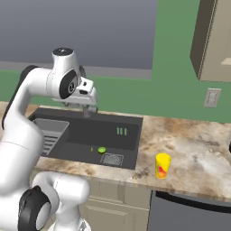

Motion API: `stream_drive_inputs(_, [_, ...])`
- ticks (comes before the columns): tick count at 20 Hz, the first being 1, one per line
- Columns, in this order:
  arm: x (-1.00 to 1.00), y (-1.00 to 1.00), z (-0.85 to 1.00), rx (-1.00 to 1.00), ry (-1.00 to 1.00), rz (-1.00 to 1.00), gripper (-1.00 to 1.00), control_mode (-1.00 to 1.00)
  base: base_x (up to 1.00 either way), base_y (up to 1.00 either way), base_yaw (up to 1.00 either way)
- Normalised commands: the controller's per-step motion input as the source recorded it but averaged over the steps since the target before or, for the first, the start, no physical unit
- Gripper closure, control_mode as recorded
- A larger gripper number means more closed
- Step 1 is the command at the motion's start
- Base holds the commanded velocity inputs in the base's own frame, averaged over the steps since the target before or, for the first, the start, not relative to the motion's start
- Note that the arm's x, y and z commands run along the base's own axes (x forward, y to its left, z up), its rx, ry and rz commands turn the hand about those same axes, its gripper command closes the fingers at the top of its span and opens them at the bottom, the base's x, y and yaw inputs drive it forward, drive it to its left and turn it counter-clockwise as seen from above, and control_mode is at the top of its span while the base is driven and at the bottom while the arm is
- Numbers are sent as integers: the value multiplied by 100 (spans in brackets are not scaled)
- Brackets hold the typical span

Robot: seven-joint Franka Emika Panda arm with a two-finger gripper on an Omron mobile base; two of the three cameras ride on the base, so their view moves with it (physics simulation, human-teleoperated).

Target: Remove the kiwi and lemon wedge from the sink. Then move the bowl and cup from the counter to the sink for washing.

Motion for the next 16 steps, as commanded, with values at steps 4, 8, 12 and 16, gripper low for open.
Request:
stream_drive_inputs(4, [-9,-19,-10,11,0,2,-100,-100,0,0,0])
stream_drive_inputs(8, [-6,-25,-8,11,0,5,-100,-100,0,0,0])
stream_drive_inputs(12, [-2,-17,-5,3,1,1,-100,-100,0,0,0])
stream_drive_inputs(16, [0,-11,-9,0,14,-1,-100,-100,0,0,0])
